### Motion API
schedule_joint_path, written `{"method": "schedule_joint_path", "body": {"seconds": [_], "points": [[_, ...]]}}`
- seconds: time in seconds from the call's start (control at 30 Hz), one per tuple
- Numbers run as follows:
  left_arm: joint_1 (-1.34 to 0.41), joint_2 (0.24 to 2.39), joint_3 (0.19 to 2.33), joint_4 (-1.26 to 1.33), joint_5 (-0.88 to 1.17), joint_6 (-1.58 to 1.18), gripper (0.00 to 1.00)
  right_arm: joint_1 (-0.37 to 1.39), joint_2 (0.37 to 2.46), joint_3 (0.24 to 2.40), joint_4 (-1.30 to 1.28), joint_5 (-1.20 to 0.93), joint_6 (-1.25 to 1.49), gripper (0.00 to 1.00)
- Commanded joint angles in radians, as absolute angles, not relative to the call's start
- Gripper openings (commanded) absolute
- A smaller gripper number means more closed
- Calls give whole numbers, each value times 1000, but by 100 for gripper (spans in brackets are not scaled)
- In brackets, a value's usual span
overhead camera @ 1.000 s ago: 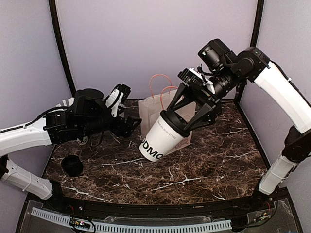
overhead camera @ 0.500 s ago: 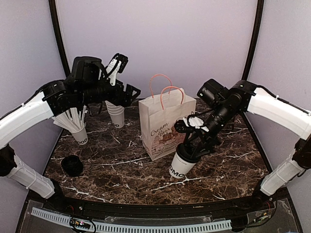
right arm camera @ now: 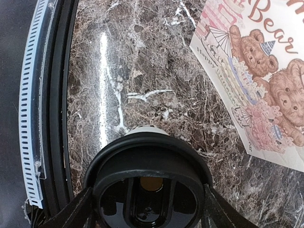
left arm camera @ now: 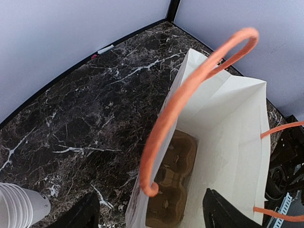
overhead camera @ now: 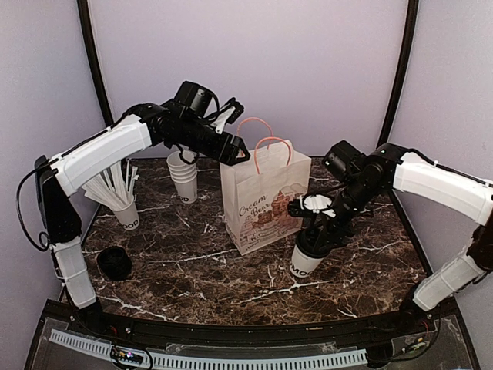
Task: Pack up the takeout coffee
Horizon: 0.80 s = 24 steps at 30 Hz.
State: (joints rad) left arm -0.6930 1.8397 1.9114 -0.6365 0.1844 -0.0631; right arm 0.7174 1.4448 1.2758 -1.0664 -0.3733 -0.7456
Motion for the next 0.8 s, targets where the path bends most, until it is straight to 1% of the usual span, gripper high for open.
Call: {"method": "schedule_joint_path", "body": {"seconds": [0.0, 0.1, 0.17, 0.2, 0.23, 0.27, 0.3, 0.37, 0.5, 0.6, 0.67, 0.7, 0.73, 0.77], "points": [[-685, 1869, 2005, -733, 194, -36, 76, 703, 1390, 1251, -1028, -357, -722, 66], [-682, 1904, 2047, -738, 185, -21, 74, 701, 1387, 1247, -1031, -357, -719, 66], [-679, 1925, 2070, -744, 188, -10, 70, 700, 1387, 1248, -1033, -356, -719, 66], [-678, 1932, 2079, -747, 197, -7, 64, 700, 1385, 1251, -1034, -356, -719, 66], [-674, 1950, 2099, -757, 206, -7, 62, 699, 1383, 1252, -1034, -355, -719, 66], [-673, 1957, 2107, -763, 213, -6, 56, 698, 1381, 1252, -1034, -353, -718, 66], [-670, 1971, 2123, -774, 228, 8, 52, 697, 1377, 1252, -1034, -352, -717, 66], [-669, 1984, 2138, -785, 250, 26, 41, 686, 1365, 1250, -1031, -348, -715, 66], [-668, 2000, 2162, -806, 287, 37, 29, 637, 1347, 1278, -1042, -365, -717, 65], [-667, 2010, 2180, -819, 299, 43, 26, 578, 1340, 1344, -1081, -387, -731, 65], [-668, 2013, 2188, -823, 307, 52, 21, 529, 1330, 1395, -1103, -398, -741, 65], [-668, 2015, 2190, -824, 313, 59, 14, 501, 1324, 1419, -1109, -403, -746, 65], [-668, 2014, 2193, -824, 317, 64, 10, 471, 1318, 1441, -1114, -410, -751, 65], [-668, 2014, 2196, -824, 325, 72, 4, 444, 1311, 1464, -1118, -412, -758, 65]]}}
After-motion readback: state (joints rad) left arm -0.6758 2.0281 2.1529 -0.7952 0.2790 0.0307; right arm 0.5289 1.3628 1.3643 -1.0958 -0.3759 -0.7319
